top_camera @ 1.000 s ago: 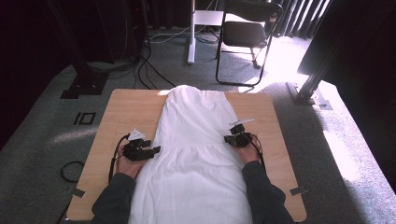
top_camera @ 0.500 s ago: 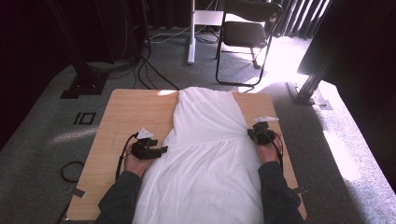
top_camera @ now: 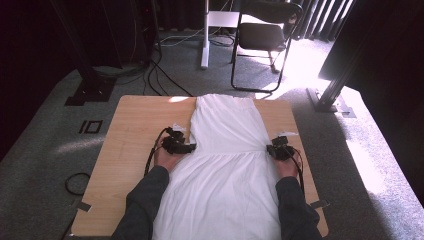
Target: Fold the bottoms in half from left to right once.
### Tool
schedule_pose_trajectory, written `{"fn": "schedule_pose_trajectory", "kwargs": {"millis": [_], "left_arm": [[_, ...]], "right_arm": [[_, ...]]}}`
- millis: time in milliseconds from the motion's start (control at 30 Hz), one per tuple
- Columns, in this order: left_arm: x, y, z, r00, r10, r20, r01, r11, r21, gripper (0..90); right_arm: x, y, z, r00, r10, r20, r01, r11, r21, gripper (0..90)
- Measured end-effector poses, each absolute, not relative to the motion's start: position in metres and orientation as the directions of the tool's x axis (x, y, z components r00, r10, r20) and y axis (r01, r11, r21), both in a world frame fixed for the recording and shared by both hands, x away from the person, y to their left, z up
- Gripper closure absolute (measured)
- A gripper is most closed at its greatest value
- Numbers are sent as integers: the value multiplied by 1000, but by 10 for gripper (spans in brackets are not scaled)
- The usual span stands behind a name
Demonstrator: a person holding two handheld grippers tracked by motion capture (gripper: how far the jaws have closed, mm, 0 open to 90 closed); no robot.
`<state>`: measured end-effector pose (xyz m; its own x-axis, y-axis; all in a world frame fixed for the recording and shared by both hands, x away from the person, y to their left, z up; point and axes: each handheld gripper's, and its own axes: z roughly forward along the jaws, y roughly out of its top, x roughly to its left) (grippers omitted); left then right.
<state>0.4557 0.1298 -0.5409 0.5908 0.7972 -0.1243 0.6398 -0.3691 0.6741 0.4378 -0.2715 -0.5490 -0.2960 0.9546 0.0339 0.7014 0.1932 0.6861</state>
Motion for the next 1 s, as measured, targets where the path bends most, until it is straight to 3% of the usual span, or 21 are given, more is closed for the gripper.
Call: {"fn": "schedule_pose_trajectory", "kwargs": {"millis": [67, 100, 167, 333, 500, 667, 1000], "left_arm": [[453, 126, -543, 601, 794, -91, 624, -395, 675, 631], [453, 127, -543, 605, 788, -109, 629, -390, 672, 764], [449, 129, -542, 600, 795, -83, 624, -401, 671, 861], [432, 152, -541, 581, 809, -94, 625, -370, 687, 878], [397, 173, -545, 589, 802, -103, 612, -359, 705, 878], [343, 194, -553, 616, 778, -122, 588, -351, 729, 874], [275, 206, -553, 661, 737, -144, 587, -389, 710, 859]], "right_arm": [[438, -272, -549, -293, 955, 44, 703, 184, 687, 881], [437, -272, -550, -292, 955, 43, 701, 184, 689, 882], [437, -272, -550, -290, 956, 41, 701, 184, 689, 884], [430, -273, -550, -295, 954, 57, 702, 176, 690, 889], [401, -266, -553, -356, 932, 68, 676, 207, 707, 889], [354, -254, -555, -413, 909, 50, 652, 257, 713, 888], [283, -244, -556, -461, 885, 62, 643, 285, 711, 887]]}}
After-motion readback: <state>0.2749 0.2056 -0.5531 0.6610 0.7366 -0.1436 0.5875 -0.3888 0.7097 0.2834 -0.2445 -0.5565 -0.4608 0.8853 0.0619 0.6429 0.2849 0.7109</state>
